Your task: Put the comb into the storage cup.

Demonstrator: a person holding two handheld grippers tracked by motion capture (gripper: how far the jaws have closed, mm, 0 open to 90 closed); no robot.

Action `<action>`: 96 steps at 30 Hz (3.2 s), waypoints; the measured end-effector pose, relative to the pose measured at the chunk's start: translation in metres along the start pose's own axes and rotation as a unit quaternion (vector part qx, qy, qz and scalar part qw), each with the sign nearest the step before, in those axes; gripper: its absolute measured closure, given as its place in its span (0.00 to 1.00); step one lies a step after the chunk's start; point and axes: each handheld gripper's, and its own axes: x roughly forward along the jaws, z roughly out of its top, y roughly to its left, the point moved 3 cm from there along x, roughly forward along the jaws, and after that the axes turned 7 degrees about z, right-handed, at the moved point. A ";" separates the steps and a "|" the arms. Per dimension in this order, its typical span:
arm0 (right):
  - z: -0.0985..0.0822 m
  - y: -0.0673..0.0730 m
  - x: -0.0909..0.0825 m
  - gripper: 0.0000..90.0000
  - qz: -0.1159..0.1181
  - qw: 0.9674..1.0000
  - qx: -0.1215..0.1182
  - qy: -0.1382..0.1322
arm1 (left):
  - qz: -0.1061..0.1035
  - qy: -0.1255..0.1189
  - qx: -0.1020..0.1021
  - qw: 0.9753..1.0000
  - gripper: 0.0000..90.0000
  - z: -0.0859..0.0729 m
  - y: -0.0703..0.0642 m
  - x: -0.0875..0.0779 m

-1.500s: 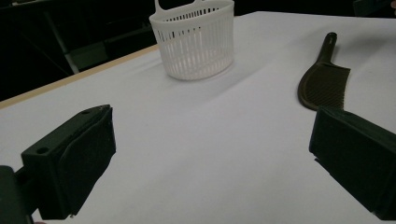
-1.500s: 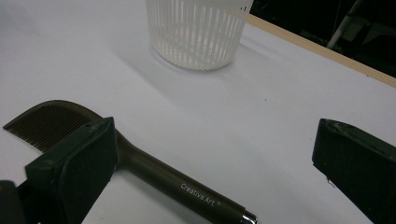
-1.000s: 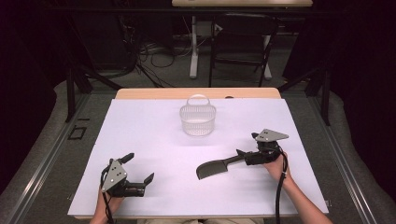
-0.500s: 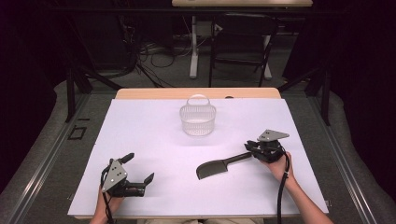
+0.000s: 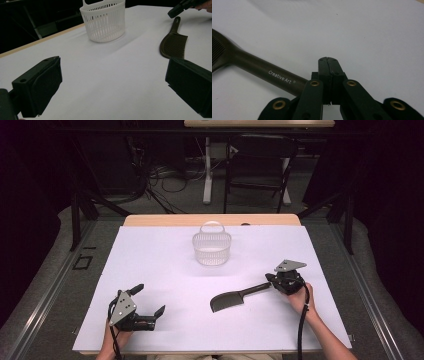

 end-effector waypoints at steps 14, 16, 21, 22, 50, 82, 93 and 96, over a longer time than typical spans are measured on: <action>-0.003 0.001 0.002 1.00 0.010 1.000 -0.001 0.023 | 0.001 0.001 0.002 1.000 0.01 0.000 0.000 0.000; -0.003 0.001 0.001 1.00 0.009 1.000 0.002 0.026 | 0.001 0.002 0.003 1.000 0.01 0.000 0.000 0.000; -0.005 0.001 0.000 1.00 0.012 0.999 0.004 0.031 | 0.000 0.002 0.003 1.000 0.01 0.000 0.000 0.000; -0.005 0.001 0.000 1.00 0.013 0.999 0.005 0.033 | 0.001 0.001 0.003 1.000 0.01 0.000 0.000 0.000; -0.009 0.008 -0.006 1.00 0.025 0.997 0.002 0.069 | 0.001 0.001 0.004 1.000 0.01 0.000 -0.001 -0.001; -0.011 0.021 -0.014 1.00 0.053 0.993 -0.011 0.109 | 0.001 0.001 0.004 1.000 0.01 0.000 0.000 -0.002; -0.011 0.025 -0.017 1.00 0.070 0.990 -0.012 0.125 | 0.004 0.002 0.006 1.000 0.01 0.001 0.000 -0.004; -0.011 0.028 -0.016 1.00 0.077 0.988 -0.019 0.130 | 0.002 0.003 0.007 1.000 0.01 0.000 -0.001 -0.003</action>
